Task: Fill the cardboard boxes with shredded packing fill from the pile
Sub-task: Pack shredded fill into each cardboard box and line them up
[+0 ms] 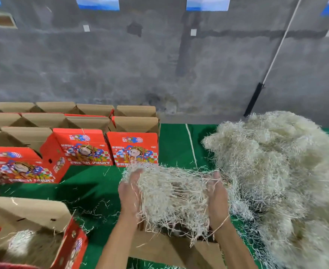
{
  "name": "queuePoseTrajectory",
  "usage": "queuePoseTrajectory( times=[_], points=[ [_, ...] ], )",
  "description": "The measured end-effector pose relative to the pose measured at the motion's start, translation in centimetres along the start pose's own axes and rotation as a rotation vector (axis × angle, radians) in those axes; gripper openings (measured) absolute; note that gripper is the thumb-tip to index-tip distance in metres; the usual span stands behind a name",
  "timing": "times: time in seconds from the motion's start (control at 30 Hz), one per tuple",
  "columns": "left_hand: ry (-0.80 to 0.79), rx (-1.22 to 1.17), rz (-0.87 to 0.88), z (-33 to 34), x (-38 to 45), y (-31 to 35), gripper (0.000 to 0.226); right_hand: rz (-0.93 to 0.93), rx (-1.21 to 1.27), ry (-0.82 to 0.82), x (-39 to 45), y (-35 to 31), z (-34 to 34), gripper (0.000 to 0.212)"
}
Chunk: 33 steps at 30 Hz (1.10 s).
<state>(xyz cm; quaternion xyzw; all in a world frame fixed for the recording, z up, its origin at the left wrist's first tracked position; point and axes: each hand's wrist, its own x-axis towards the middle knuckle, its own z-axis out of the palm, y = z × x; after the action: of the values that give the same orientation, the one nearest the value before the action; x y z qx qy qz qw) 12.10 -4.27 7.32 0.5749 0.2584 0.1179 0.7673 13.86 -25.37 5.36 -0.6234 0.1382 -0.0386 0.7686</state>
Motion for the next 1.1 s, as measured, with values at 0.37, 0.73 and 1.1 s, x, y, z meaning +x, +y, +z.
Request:
queuePoseTrajectory(
  times=[0.37,0.73,1.1],
  points=[
    [-0.139,0.394,-0.069,3.7,-2.7,-2.0,0.022,0.014,-0.136,-0.321,-3.0,0.1,4.6,0.057],
    [0.142,0.145,-0.058,-0.3,-2.1,-2.6,0.040,-0.355,-0.186,0.020,-0.2,-0.3,1.8,0.053],
    [-0.163,0.368,0.011,-0.1,-2.9,-3.2,0.063,-0.309,-0.310,0.037,0.3,1.2,0.0,0.050]
  ],
)
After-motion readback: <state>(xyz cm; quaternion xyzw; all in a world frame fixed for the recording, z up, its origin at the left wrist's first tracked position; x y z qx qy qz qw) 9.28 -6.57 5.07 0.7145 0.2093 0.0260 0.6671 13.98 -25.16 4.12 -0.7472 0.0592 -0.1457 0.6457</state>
